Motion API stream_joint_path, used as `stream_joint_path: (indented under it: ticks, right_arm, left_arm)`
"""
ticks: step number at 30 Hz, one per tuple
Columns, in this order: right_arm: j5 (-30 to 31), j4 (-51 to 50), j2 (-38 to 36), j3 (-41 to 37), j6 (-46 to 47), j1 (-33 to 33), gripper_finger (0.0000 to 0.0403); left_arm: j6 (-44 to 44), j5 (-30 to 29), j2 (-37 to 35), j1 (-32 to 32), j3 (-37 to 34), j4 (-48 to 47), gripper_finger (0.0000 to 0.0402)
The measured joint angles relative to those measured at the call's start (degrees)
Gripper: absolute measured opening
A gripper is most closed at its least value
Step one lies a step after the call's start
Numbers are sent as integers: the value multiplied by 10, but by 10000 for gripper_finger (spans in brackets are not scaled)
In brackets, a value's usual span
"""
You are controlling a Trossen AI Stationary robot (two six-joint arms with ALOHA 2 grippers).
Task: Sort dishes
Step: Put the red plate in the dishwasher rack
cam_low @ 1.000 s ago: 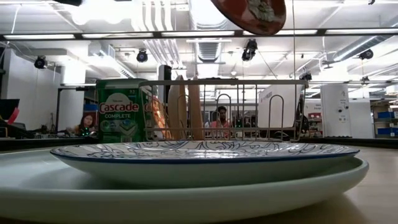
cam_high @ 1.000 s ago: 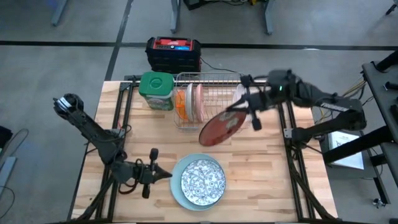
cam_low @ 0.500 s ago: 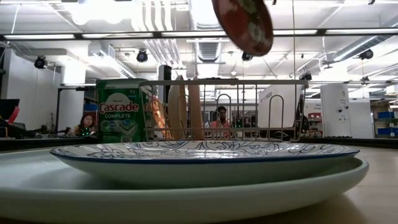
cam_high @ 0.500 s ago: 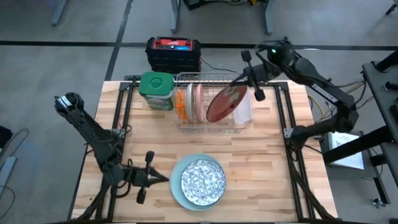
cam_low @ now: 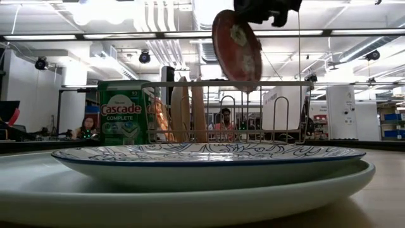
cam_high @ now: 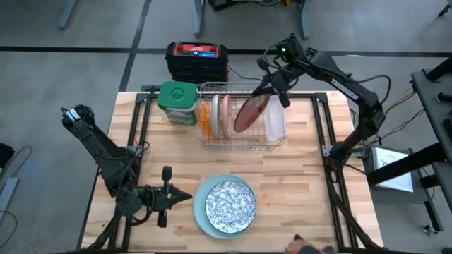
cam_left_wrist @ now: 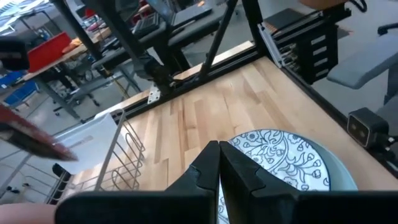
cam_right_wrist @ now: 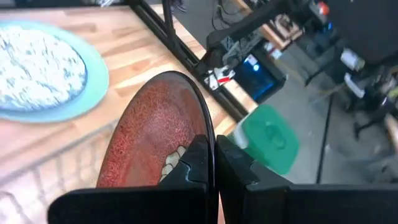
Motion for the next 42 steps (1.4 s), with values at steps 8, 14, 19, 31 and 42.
stream_joint_path:
  ticks: [8, 14, 19, 31, 42]
  right_arm:
    - [-33, -14, 38, 26, -166, -2, 0]
    - [-54, -15, 64, 41, -263, -3, 0]
    - [-59, -53, 78, 63, -336, -5, 0]
    - [-59, -103, 83, 57, -458, 3, 0]
    - [-51, -105, 84, 43, -508, 15, 0]
  left_arm:
    - [-2, -4, 1, 0, 2, -30, 0]
    - [-2, -26, 1, 0, 2, -37, 0]
    - [-5, -34, 1, 0, 1, -43, 0]
    - [-6, -82, 1, 0, 1, -64, 0]
    - [-6, -93, 1, 0, 1, -72, 0]
